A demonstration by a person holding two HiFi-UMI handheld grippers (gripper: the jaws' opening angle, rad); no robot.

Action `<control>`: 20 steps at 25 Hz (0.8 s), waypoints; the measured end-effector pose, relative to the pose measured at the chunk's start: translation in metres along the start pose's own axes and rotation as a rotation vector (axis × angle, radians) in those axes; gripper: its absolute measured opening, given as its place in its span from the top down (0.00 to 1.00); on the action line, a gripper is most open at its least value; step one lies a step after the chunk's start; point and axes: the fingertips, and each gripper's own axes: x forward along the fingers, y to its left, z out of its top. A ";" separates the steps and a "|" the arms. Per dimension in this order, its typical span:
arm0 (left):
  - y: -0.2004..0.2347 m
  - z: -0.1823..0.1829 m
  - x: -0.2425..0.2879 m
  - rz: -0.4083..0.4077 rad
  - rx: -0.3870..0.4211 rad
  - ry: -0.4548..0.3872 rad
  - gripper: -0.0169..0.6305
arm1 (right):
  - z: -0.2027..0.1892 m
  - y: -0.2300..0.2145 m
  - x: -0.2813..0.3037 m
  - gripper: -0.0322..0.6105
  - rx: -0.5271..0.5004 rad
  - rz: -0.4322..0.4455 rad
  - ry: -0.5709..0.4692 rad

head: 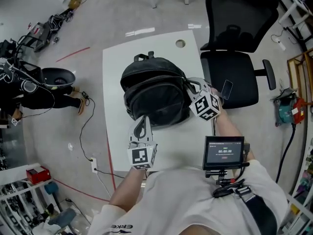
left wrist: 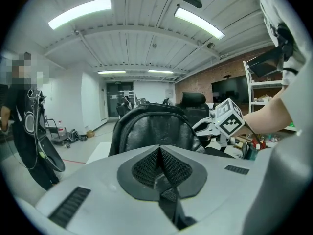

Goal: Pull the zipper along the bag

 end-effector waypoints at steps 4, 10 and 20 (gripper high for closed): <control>0.036 0.006 -0.002 0.105 0.047 -0.021 0.97 | 0.001 -0.008 -0.009 0.91 -0.018 -0.079 0.002; 0.068 0.009 0.004 0.134 0.053 -0.036 0.97 | 0.009 -0.026 -0.025 0.92 -0.027 -0.186 -0.021; 0.075 0.007 0.009 0.017 0.006 -0.065 0.92 | 0.032 -0.035 -0.045 0.92 -0.057 -0.303 -0.055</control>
